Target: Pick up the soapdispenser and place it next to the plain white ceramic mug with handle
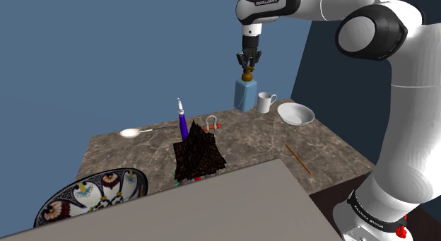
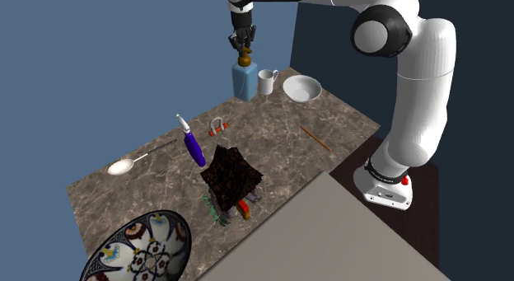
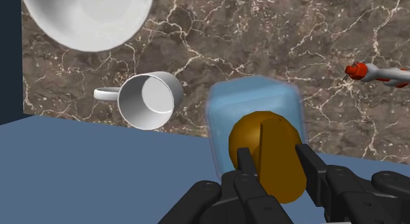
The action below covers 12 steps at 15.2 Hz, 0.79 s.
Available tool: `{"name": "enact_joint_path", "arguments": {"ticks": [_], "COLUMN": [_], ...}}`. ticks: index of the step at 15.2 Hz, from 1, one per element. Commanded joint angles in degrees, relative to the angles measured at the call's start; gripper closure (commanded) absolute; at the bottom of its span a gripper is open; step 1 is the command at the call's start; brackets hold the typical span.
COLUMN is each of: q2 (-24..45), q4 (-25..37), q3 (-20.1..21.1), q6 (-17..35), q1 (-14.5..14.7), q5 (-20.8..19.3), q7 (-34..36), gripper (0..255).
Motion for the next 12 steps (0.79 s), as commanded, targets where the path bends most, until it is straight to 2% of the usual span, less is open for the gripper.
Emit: {"name": "enact_joint_path", "arguments": {"ticks": [1,6,12], "q2": [-0.1,0.1,0.1], "q4": [-1.6,-5.2,-5.2], "q3": [0.0,0.0,0.0], "q6": [1.6,5.3,5.3], "q1": [0.0,0.0,0.0], "q5": [0.0,0.0,0.0], "q7": [0.0,-0.1,-0.1], "gripper": [255,255,255]}}
